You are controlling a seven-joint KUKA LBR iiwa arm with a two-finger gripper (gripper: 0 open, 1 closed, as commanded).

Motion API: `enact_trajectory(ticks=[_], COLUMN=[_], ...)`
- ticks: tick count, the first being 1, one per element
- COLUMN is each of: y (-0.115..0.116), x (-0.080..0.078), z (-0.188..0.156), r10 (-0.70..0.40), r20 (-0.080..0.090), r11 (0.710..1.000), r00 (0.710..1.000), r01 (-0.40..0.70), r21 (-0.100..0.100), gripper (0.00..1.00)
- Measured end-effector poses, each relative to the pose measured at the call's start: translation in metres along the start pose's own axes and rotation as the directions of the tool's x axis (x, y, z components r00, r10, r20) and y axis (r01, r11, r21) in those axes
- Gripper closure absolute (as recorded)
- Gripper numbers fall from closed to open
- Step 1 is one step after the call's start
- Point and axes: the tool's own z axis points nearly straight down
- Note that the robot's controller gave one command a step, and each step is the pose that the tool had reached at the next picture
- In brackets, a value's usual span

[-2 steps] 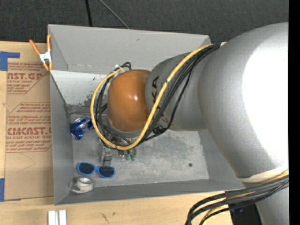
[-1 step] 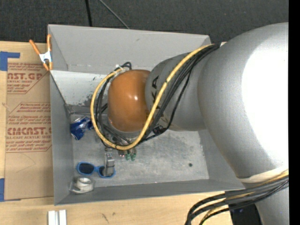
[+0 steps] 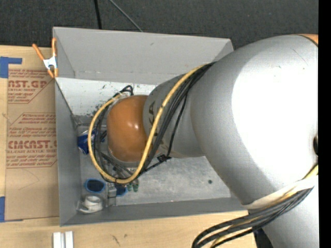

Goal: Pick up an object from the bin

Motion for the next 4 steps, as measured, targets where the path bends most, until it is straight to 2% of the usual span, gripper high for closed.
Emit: enact_trajectory(ticks=[1,2,3,4], y=[-0.001,0.020,0.019,0.019], x=[-0.002,-0.013,-0.012,-0.012], z=[-0.002,-0.126,-0.121,-0.121], r10=[0.002,-0.031,-0.030,-0.030], r20=[0.004,0.014,0.006,0.006], r11=[1.000,1.000,1.000,1.000], r00=[1.000,0.999,1.000,1.000], r01=[-0.002,0.031,0.030,0.030], r21=[0.000,-0.002,0.000,0.000], gripper=[1.00,1.00,0.00,1.00])
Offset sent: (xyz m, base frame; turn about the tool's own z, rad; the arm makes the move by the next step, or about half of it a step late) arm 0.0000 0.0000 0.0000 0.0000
